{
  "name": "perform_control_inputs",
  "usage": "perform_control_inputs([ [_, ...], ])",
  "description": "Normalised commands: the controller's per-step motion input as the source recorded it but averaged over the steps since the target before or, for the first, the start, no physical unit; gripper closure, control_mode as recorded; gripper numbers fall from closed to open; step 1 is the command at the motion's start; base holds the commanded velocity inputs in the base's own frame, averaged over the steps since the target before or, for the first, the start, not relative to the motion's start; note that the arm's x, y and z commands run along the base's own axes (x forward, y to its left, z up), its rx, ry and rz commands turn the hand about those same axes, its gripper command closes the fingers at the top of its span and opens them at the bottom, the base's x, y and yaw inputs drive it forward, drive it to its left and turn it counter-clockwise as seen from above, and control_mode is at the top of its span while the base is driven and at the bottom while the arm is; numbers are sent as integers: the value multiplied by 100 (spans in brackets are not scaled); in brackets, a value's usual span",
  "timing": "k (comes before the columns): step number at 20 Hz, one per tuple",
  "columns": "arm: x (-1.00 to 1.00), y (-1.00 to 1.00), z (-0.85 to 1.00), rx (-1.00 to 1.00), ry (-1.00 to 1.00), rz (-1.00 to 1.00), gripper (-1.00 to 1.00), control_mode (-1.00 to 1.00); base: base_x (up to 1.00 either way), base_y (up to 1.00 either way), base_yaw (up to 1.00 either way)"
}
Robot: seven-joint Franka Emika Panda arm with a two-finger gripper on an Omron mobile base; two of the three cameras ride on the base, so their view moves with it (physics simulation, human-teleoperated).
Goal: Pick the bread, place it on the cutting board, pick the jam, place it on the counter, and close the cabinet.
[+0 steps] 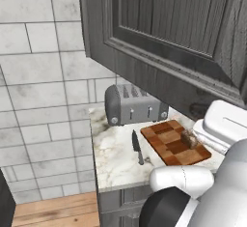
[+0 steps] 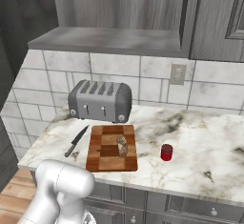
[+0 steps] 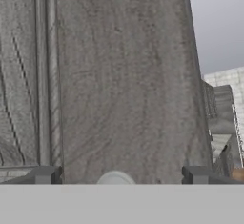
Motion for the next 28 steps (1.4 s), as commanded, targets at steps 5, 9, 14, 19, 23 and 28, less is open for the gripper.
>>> perform_control_inputs([
  [5, 12, -33, -1, 0, 0, 3, -100, -100, 0, 0, 0],
  [9, 14, -32, -2, 0, 0, 3, -100, -100, 0, 0, 0],
  [14, 14, -30, -2, 0, 0, 3, -100, -100, 0, 0, 0],
  [19, 17, -30, -2, 0, 0, 3, -100, -100, 0, 0, 0],
  [23, 21, -27, -4, 0, 0, 3, -100, -100, 0, 0, 0],
  [28, 22, -26, -6, 0, 0, 3, -100, -100, 0, 0, 0],
])
